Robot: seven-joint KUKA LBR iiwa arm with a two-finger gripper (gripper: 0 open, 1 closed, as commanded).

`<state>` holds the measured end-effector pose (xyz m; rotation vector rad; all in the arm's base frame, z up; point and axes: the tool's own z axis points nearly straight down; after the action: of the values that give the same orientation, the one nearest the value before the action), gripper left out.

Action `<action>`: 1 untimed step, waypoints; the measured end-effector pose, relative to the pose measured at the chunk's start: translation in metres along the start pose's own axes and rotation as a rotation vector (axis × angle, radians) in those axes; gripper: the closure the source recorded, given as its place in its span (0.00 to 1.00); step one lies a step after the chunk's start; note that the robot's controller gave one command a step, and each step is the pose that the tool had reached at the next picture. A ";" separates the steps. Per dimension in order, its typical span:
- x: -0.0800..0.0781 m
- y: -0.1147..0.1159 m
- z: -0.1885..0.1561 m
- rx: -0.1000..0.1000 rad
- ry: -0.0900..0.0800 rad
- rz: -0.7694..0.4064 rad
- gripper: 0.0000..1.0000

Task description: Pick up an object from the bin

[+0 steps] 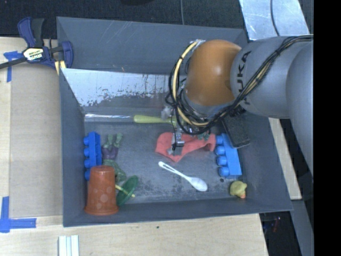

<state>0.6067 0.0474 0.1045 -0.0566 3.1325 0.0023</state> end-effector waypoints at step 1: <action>0.000 -0.034 0.010 -0.001 -0.003 -0.014 0.00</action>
Offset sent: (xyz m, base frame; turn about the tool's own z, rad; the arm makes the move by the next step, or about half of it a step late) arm -0.0248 -0.0542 -0.0328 0.1911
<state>0.6085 0.0131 0.0943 -0.0785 3.1287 0.0036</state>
